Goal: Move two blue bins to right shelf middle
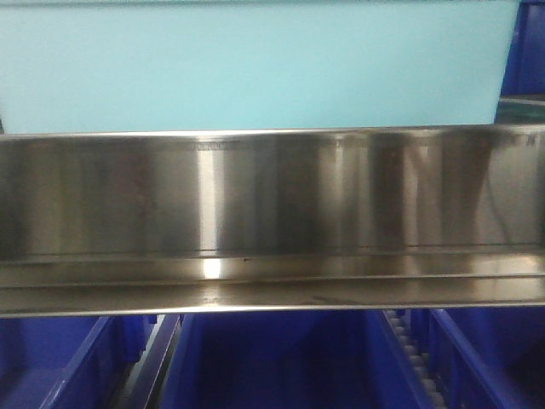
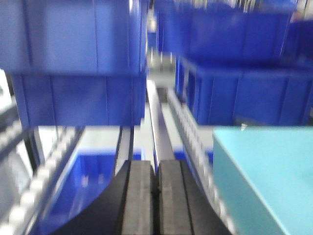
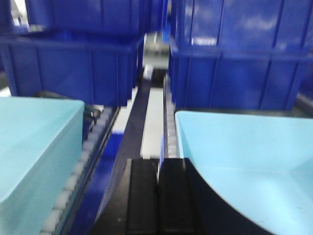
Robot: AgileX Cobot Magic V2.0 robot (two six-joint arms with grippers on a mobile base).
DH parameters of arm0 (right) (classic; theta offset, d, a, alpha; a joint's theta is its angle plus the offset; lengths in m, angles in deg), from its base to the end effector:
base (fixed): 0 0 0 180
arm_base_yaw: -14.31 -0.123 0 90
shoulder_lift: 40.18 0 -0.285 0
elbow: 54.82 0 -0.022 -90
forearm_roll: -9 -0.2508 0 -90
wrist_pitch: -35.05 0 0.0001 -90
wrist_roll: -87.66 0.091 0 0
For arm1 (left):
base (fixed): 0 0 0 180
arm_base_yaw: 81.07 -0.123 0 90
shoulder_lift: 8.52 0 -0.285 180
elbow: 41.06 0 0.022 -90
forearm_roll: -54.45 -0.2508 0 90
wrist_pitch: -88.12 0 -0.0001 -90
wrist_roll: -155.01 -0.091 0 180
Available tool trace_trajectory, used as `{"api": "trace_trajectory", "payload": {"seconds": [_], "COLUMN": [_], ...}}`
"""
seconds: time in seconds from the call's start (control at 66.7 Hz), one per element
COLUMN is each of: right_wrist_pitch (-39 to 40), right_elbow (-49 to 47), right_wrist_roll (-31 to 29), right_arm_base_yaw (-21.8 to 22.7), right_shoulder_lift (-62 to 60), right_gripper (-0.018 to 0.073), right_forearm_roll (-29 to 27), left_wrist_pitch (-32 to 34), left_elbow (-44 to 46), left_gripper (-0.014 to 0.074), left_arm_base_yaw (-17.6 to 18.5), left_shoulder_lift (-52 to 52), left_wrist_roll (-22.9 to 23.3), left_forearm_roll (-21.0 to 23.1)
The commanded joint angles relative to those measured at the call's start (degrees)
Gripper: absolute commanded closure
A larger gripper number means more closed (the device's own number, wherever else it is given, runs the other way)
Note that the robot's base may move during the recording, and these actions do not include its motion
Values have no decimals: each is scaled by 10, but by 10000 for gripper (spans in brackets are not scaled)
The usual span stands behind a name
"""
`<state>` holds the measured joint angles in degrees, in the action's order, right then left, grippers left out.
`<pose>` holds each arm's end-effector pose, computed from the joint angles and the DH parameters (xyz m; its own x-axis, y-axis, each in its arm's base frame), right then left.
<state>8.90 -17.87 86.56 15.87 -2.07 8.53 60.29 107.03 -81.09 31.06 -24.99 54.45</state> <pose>0.1016 -0.0024 0.3670 -0.1946 -0.0065 -0.9809 0.0214 0.9997 -0.0109 0.1010 0.0000 0.3902 -0.1619 -0.0001 -0.9868 -0.0003 1.0000 0.0000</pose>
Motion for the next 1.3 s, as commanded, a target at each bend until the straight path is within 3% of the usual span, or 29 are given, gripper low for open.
{"api": "trace_trajectory", "payload": {"seconds": [0.0,0.15,0.42,0.57,0.734,0.884,1.004,1.139,1.289], "right_wrist_pitch": [-17,-38,-7,-30,-145,-214,-262,-284,-304], "right_elbow": [-49,-132,-175,-181,-250,-322,-376,-423,-449], "right_wrist_roll": [0,0,0,0,23,147,198,200,200], "right_arm_base_yaw": [0,0,0,-10,-77,-137,-162,-174,-175], "right_shoulder_lift": [62,167,272,321,382,437,471,508,535], "right_gripper": [725,725,725,725,700,700,700,700,694], "right_forearm_roll": [5,5,-44,-83,-78,19,49,49,49], "left_wrist_pitch": [-60,-62,33,48,-45,-144,-217,-239,-243], "left_elbow": [51,112,127,129,195,282,349,394,399], "left_gripper": [707,707,707,707,707,707,707,707,701], "left_arm_base_yaw": [3,3,3,4,46,103,142,182,191], "left_shoulder_lift": [76,167,255,295,340,390,428,468,493], "left_wrist_roll": [0,0,0,0,10,132,184,191,201], "left_forearm_roll": [0,0,0,67,65,-34,-85,-93,-73]}}
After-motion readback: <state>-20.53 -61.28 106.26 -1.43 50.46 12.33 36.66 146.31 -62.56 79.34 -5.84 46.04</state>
